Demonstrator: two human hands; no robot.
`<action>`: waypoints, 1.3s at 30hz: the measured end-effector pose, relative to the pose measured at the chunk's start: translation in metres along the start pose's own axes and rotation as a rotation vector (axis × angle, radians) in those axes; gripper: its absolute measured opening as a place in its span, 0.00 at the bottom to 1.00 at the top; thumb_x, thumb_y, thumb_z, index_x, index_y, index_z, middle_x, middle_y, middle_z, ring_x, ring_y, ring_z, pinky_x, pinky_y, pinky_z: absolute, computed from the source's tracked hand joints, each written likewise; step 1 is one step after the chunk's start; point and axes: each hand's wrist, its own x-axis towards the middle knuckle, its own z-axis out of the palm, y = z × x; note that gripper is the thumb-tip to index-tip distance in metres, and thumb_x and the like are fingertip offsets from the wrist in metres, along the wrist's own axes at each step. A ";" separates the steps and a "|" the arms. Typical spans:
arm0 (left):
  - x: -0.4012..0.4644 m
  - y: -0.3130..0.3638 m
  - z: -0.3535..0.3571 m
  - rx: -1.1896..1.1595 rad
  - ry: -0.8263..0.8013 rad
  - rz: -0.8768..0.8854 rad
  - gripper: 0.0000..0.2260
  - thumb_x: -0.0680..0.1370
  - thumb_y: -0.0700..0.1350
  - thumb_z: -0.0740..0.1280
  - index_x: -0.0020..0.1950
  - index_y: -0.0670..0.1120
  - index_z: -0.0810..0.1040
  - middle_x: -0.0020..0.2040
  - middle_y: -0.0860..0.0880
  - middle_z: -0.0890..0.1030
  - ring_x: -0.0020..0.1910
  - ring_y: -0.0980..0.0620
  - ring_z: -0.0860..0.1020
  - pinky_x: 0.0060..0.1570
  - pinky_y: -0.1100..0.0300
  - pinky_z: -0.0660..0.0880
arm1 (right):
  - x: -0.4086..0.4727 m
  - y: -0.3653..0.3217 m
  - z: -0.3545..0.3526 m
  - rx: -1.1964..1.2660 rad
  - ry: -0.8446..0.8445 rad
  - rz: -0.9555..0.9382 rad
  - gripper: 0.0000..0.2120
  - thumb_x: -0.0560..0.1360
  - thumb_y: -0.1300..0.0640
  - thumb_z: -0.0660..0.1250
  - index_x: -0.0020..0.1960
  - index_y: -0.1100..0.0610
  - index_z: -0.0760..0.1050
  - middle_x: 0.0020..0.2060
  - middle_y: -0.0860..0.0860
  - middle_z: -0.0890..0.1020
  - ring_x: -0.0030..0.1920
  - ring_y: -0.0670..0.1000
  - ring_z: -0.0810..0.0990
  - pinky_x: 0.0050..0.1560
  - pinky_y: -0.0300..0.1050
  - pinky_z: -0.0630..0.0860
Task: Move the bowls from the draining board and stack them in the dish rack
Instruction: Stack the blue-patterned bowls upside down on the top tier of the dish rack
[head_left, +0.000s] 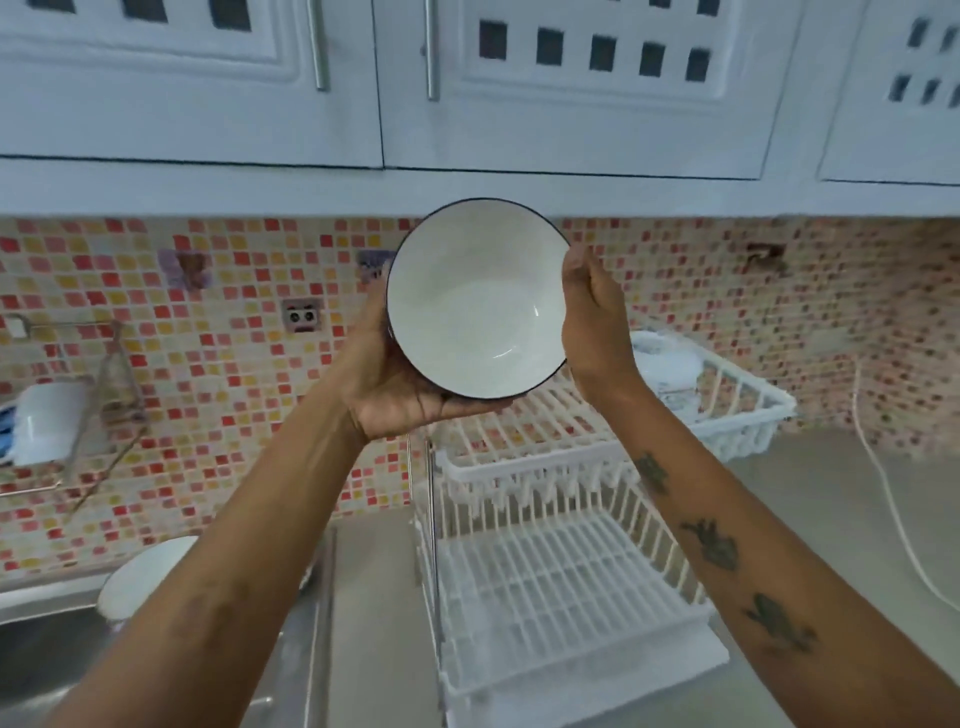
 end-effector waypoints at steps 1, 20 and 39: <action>0.008 0.001 0.003 0.025 0.027 0.009 0.35 0.71 0.72 0.58 0.70 0.51 0.72 0.69 0.40 0.75 0.68 0.32 0.71 0.65 0.31 0.66 | 0.004 0.004 -0.009 0.019 -0.034 0.085 0.17 0.84 0.51 0.47 0.58 0.51 0.74 0.48 0.43 0.79 0.49 0.36 0.80 0.53 0.33 0.76; 0.071 -0.045 0.013 1.328 0.669 0.200 0.46 0.50 0.67 0.77 0.60 0.44 0.74 0.54 0.46 0.79 0.49 0.49 0.81 0.39 0.57 0.82 | 0.044 0.099 -0.043 -0.044 -0.537 0.827 0.17 0.78 0.42 0.58 0.55 0.54 0.77 0.50 0.55 0.84 0.50 0.55 0.82 0.53 0.51 0.78; 0.081 -0.063 0.010 1.866 0.606 -0.059 0.51 0.61 0.67 0.75 0.74 0.42 0.59 0.68 0.44 0.67 0.64 0.46 0.71 0.60 0.54 0.73 | 0.040 0.114 -0.043 -0.253 -0.461 0.855 0.22 0.77 0.53 0.64 0.69 0.59 0.68 0.61 0.58 0.79 0.57 0.58 0.78 0.59 0.54 0.76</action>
